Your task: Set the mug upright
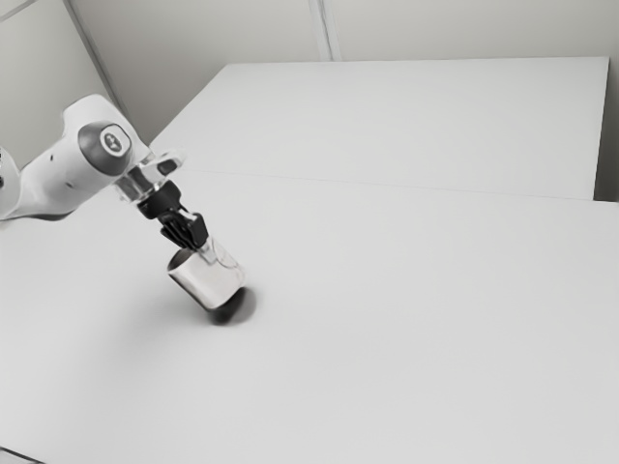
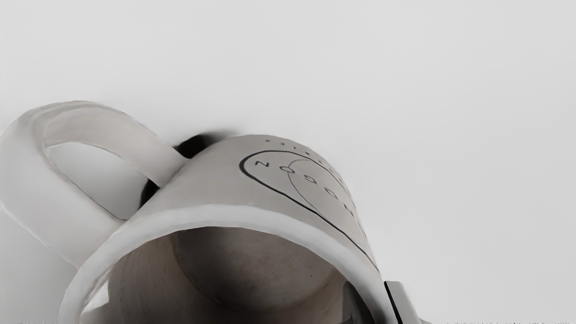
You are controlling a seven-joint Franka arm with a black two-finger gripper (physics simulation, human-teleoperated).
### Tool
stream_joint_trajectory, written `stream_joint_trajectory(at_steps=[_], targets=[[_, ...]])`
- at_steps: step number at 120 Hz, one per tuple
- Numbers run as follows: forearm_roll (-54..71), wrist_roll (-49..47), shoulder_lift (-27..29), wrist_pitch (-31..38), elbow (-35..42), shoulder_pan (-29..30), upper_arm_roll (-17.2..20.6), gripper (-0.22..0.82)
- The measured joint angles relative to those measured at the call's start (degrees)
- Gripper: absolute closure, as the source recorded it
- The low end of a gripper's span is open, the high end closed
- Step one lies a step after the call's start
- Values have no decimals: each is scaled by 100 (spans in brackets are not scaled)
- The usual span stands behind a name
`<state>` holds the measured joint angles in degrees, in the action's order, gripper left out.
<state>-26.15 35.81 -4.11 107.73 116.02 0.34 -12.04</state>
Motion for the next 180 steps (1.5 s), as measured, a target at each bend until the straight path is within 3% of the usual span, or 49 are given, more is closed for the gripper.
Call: stream_joint_trajectory(at_steps=[35,74,167,180], targets=[[1920,-667,128,551,48,-230,724,79],[2990,-1405,89,929,115,-484,1053,78],[2965,-2810,-426,1089,113,-749,1118,78],[2831,-2931,-428,1078,101,-754,1116,65]])
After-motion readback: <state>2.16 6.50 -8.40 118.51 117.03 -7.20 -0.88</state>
